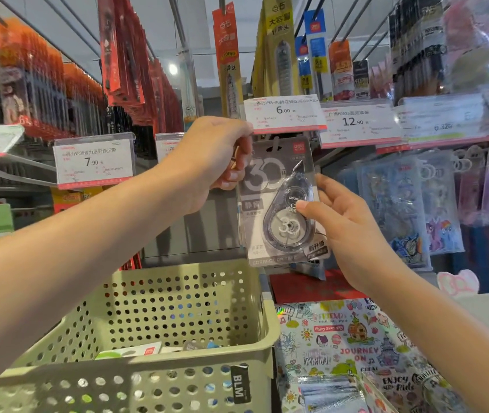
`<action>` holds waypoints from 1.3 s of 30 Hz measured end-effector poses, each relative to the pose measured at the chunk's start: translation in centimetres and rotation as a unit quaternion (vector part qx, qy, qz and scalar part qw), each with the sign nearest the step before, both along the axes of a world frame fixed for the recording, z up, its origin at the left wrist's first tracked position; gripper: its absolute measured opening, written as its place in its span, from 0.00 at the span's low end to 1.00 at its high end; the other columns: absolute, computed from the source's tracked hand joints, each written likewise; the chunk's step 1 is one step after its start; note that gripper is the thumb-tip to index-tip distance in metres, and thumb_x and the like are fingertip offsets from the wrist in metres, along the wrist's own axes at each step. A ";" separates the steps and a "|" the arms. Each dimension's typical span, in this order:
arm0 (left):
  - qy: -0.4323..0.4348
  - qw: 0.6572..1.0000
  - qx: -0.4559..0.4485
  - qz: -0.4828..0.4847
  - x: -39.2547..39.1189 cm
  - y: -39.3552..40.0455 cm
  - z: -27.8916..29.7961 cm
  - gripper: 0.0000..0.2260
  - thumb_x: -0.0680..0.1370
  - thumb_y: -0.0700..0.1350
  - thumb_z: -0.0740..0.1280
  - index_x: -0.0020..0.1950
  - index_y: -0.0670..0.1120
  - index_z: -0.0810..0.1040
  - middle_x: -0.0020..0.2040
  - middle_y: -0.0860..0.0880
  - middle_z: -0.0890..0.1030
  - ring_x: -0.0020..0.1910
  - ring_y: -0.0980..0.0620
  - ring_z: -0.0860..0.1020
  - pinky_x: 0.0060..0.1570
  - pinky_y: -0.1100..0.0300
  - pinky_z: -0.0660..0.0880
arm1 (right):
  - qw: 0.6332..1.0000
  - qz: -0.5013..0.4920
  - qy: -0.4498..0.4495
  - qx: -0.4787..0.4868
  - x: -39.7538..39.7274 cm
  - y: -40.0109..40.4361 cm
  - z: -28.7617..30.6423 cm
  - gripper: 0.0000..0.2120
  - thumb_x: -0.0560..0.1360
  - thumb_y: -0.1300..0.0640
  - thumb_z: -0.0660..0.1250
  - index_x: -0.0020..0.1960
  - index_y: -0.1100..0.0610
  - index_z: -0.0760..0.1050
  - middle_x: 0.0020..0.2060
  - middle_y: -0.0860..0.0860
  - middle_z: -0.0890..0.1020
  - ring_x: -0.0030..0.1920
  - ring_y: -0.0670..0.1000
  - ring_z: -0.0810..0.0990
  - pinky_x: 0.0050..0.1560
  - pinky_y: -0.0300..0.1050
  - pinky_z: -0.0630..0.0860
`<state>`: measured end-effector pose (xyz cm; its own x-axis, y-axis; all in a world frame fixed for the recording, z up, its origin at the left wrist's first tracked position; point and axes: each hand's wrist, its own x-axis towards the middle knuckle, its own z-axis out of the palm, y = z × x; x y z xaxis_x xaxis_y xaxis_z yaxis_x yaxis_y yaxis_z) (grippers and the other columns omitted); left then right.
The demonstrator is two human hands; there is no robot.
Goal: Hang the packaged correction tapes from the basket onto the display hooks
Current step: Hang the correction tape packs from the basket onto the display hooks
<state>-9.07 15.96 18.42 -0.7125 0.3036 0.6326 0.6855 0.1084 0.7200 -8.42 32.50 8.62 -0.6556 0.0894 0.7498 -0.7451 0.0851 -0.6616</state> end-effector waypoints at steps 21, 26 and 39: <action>0.016 1.000 -0.013 0.000 -0.2 -0.1 -0.5 0.16 0.81 0.44 0.57 0.33 0.44 0.69 0.21 0.50 0.68 0.20 0.54 0.63 0.21 0.65 0.57 | 0.994 -0.089 -0.047 0.038 -2.9 -0.3 -0.2 0.23 0.75 0.60 0.66 0.68 0.51 0.65 0.54 0.42 0.78 0.54 0.40 0.76 0.52 0.33 0.73; -0.007 0.999 -0.030 0.012 -0.4 -0.7 -1.1 0.17 0.80 0.50 0.57 0.34 0.45 0.70 0.23 0.49 0.69 0.20 0.53 0.64 0.22 0.64 0.59 | 0.980 -0.194 -0.007 0.048 -2.8 -0.1 -0.5 0.29 0.73 0.58 0.67 0.71 0.52 0.61 0.61 0.47 0.72 0.61 0.45 0.72 0.59 0.38 0.67; -0.101 0.939 -0.266 0.195 -3.0 -5.2 -6.3 0.07 0.72 0.37 0.65 0.34 0.42 0.74 0.30 0.46 0.73 0.30 0.50 0.69 0.30 0.61 0.67 | 0.921 -0.069 0.167 0.345 -1.3 -3.3 0.4 0.05 0.71 0.60 0.67 0.47 0.56 0.78 0.41 0.47 0.79 0.43 0.44 0.76 0.46 0.33 0.71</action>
<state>-12.09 10.76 12.09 -0.9240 0.2292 0.3060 0.3744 0.7042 0.6032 -9.74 29.19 8.97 -0.3966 -0.4185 0.8171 -0.8477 0.5086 -0.1509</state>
